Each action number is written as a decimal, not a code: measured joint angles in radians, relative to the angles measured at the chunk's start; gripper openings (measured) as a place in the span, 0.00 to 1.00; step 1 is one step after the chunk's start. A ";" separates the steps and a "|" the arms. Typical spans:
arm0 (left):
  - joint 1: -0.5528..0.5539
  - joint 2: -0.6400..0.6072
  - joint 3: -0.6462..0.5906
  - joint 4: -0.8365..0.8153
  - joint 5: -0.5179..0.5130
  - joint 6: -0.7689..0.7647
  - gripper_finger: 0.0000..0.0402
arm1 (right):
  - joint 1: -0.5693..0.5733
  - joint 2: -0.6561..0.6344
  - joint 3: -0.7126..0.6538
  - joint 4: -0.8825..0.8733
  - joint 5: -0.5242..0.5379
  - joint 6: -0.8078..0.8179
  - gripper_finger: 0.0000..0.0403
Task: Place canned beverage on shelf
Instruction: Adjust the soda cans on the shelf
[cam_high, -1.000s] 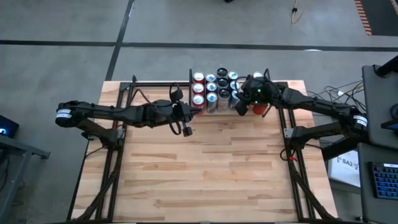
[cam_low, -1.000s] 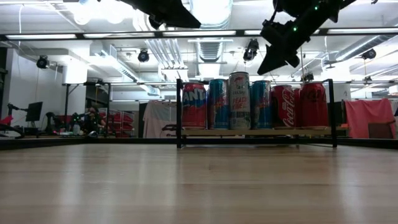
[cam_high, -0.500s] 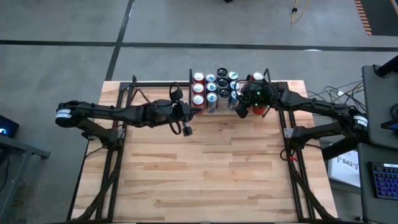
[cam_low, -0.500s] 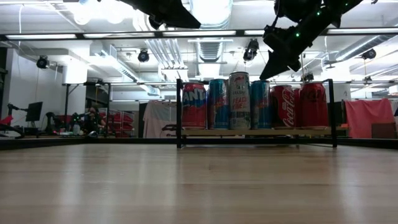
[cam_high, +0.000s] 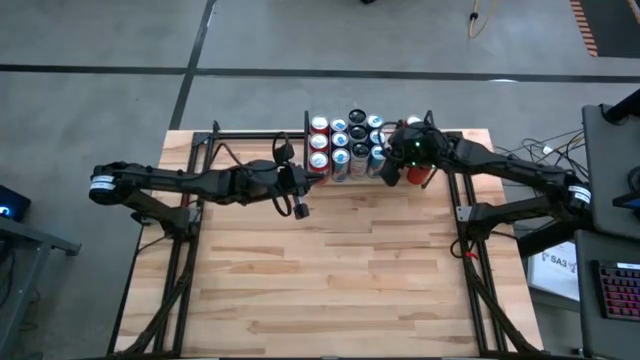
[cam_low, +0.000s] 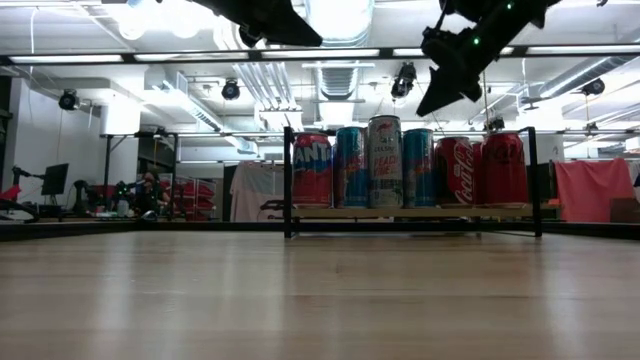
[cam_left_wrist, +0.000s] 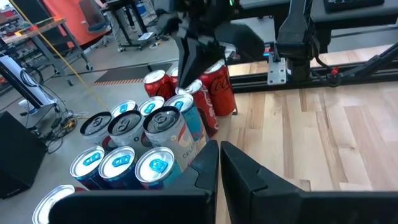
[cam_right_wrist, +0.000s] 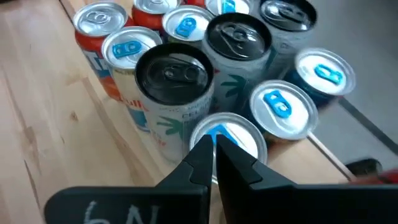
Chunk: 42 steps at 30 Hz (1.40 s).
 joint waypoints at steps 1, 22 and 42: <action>0.000 0.000 0.000 -0.005 0.000 0.000 0.00 | -0.003 0.000 0.020 -0.037 0.014 0.015 0.02; 0.000 0.000 0.000 -0.014 0.000 0.001 0.00 | -0.076 0.008 0.017 -0.233 0.092 0.057 0.02; 0.000 0.000 0.000 -0.014 0.000 0.001 0.00 | -0.073 0.007 0.016 -0.279 0.028 0.125 0.02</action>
